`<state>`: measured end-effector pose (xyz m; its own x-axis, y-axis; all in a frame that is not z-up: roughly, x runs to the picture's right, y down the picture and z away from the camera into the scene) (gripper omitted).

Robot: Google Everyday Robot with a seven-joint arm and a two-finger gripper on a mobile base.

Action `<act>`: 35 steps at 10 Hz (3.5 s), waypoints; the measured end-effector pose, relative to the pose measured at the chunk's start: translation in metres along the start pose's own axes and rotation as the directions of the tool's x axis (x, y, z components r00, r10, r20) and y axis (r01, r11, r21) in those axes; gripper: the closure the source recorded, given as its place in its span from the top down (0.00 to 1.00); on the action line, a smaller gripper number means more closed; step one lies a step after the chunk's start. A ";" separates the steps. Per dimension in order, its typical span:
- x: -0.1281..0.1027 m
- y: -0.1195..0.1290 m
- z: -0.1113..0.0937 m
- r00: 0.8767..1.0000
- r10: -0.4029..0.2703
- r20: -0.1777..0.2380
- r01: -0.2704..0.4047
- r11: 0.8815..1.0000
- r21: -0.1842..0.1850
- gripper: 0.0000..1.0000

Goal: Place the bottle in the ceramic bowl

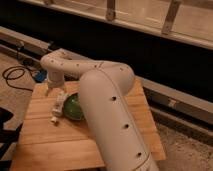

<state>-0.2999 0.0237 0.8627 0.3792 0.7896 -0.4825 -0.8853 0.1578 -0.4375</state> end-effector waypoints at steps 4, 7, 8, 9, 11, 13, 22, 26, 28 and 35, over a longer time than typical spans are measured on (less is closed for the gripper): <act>0.004 -0.008 0.006 1.000 0.015 -0.011 -0.014 0.998 0.064 0.65; 0.000 -0.013 0.008 1.000 0.014 -0.019 -0.013 0.996 0.083 0.65; 0.000 -0.016 0.013 0.999 0.014 -0.030 -0.012 0.996 0.084 0.65; 0.000 -0.019 0.019 0.999 0.016 -0.041 -0.013 0.996 0.083 0.65; 0.002 -0.025 0.030 0.998 0.025 -0.063 -0.020 0.997 0.080 0.65; 0.002 -0.030 0.042 0.996 0.028 -0.086 -0.023 0.998 0.066 0.65; 0.007 -0.010 0.069 0.985 -0.040 -0.166 0.041 0.999 0.004 0.46; 0.008 -0.004 0.067 0.985 -0.069 -0.158 0.068 0.998 -0.009 0.06; 0.003 -0.006 0.046 0.991 -0.064 -0.114 0.065 0.998 0.004 0.00; 0.003 -0.023 -0.090 0.999 -0.031 0.028 0.026 0.984 0.178 0.00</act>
<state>-0.2544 -0.0309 0.8026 0.3991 0.8006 -0.4470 -0.9090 0.2814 -0.3075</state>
